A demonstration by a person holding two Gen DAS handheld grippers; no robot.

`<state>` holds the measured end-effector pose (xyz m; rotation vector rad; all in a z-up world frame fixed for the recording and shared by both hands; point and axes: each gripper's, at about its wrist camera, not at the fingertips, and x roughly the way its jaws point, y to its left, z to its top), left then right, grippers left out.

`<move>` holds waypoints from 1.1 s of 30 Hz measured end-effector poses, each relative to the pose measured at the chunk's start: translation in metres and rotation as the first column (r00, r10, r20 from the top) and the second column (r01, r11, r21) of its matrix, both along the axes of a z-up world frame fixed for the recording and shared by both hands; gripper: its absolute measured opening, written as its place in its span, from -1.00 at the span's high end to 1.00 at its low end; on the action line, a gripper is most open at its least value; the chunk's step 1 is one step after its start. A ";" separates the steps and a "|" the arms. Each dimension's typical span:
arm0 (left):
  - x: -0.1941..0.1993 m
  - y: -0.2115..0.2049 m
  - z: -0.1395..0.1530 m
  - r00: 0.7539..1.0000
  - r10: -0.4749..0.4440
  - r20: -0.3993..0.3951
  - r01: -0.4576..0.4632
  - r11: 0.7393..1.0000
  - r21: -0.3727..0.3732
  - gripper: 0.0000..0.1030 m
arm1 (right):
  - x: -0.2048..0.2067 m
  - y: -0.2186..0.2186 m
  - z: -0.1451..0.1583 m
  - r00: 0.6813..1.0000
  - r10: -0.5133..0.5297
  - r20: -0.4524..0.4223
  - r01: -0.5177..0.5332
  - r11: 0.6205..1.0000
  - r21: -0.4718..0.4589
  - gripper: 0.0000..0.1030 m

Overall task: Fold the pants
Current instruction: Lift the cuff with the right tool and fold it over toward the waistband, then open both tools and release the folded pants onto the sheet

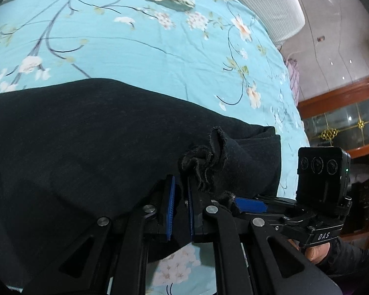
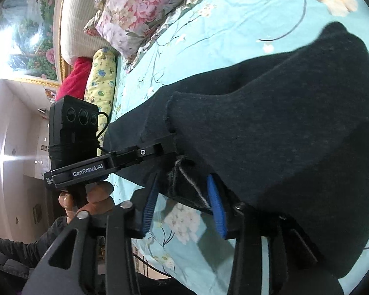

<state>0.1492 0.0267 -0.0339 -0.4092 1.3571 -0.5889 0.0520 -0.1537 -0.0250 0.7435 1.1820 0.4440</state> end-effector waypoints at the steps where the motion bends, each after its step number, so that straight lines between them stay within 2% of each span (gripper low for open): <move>1: -0.001 0.001 0.002 1.000 0.007 0.004 -0.007 1.000 0.005 0.86 | 0.001 0.001 0.001 1.000 0.002 0.000 -0.002 1.000 -0.001 0.14; 6: -0.015 0.023 0.009 0.997 0.072 0.015 -0.073 0.997 0.020 0.84 | 0.005 0.006 0.007 1.000 0.005 0.008 -0.005 1.000 0.011 0.13; 11: -0.029 0.041 0.014 0.989 0.147 0.003 -0.147 0.988 0.037 0.68 | 0.013 0.018 0.021 0.998 0.036 0.043 -0.036 0.999 -0.002 0.04; 13: -0.036 0.051 0.017 0.982 0.189 0.001 -0.189 0.981 0.035 0.67 | 0.018 0.023 0.026 0.997 0.053 0.061 -0.052 0.999 -0.016 -0.08; 20: -0.060 0.086 0.025 0.949 0.316 0.000 -0.316 0.948 0.023 0.67 | 0.032 0.043 0.032 0.989 0.124 0.076 -0.122 0.992 -0.041 -0.08; 24: -0.075 0.109 0.027 0.922 0.387 -0.003 -0.387 0.922 0.027 0.67 | 0.039 0.059 0.035 0.982 0.171 0.079 -0.167 0.984 -0.057 -0.08; 33: -0.113 0.166 0.028 0.831 0.557 -0.010 -0.556 0.830 0.037 0.55 | 0.056 0.102 0.036 0.952 0.295 0.080 -0.288 0.953 -0.093 -0.09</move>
